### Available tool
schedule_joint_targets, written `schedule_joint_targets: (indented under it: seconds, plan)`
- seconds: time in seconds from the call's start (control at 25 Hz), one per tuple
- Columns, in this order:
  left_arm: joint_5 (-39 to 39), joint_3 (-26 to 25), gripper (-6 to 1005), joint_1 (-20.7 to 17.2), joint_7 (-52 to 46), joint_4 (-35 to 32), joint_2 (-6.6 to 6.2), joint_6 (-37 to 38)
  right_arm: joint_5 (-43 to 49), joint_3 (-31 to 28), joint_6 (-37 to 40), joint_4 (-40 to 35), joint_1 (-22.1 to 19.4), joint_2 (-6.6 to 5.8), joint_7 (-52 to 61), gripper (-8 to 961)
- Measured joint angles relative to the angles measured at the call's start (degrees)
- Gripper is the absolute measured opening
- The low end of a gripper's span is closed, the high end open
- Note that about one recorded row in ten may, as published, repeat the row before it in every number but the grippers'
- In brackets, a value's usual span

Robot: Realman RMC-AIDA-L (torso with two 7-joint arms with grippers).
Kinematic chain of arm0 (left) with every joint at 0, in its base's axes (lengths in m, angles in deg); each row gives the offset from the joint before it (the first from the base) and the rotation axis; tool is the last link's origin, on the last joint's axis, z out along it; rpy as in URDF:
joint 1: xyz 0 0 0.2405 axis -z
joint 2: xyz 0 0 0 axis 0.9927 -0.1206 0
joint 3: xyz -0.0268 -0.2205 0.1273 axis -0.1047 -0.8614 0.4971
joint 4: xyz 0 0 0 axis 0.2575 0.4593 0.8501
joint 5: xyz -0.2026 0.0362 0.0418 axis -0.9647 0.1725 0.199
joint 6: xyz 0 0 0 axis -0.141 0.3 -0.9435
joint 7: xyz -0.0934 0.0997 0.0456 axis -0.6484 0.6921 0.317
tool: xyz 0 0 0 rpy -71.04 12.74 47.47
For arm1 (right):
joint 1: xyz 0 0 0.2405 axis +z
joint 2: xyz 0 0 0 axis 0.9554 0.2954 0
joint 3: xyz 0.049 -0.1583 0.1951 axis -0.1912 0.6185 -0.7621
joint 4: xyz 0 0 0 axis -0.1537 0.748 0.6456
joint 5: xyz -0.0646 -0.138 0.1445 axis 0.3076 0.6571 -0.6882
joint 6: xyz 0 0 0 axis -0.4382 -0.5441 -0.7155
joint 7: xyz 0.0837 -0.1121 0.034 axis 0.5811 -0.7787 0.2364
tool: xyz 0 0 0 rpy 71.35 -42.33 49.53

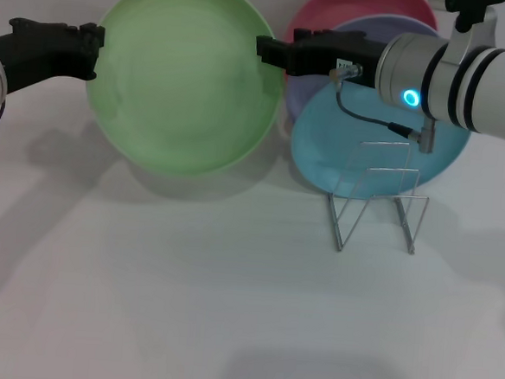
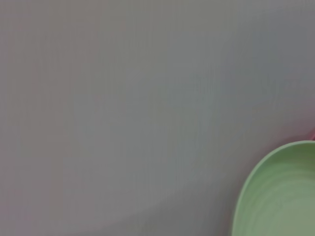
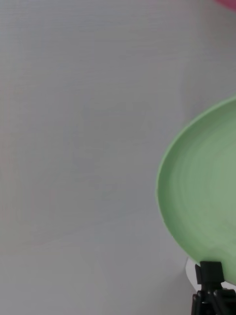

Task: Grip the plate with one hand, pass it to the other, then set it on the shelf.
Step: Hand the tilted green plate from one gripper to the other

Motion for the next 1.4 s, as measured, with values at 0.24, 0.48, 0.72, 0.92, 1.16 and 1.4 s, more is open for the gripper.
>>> schedule_joint_targets:
  seconds: [0.24, 0.48, 0.72, 0.92, 1.16, 1.4]
  plan:
    - [0.0, 0.4, 153, -0.2, 0.0, 0.1, 0.0, -0.1, -0.1, -0.1, 0.0, -1.2, 1.4, -0.03, -0.4, 582]
    - [0.0, 0.9, 157, -0.3, 0.0, 0.4, -0.04, -0.1, -0.1, 0.1, 0.0, -1.9, 2.2, -0.03, -0.2, 535]
    - [-0.1, 0.9, 160, -0.4, 0.0, 0.6, -0.08, -0.2, -0.1, -0.3, 0.0, -1.8, 1.8, 0.04, 0.1, 488]
    - [-0.1, 1.1, 163, -0.4, 0.0, 0.7, -0.09, -0.2, -0.2, -0.3, -0.4, -1.7, 1.8, 0.05, 0.2, 449]
    - [-0.1, 1.3, 167, -0.8, 0.0, 1.3, -0.09, -0.2, -0.2, -0.3, -0.5, -2.0, 2.0, 0.06, 0.2, 288]
    - [-0.1, 1.5, 171, -1.0, 0.0, 1.5, -0.09, -0.3, -0.2, -0.3, -0.5, -2.3, 2.1, 0.0, 0.2, 237]
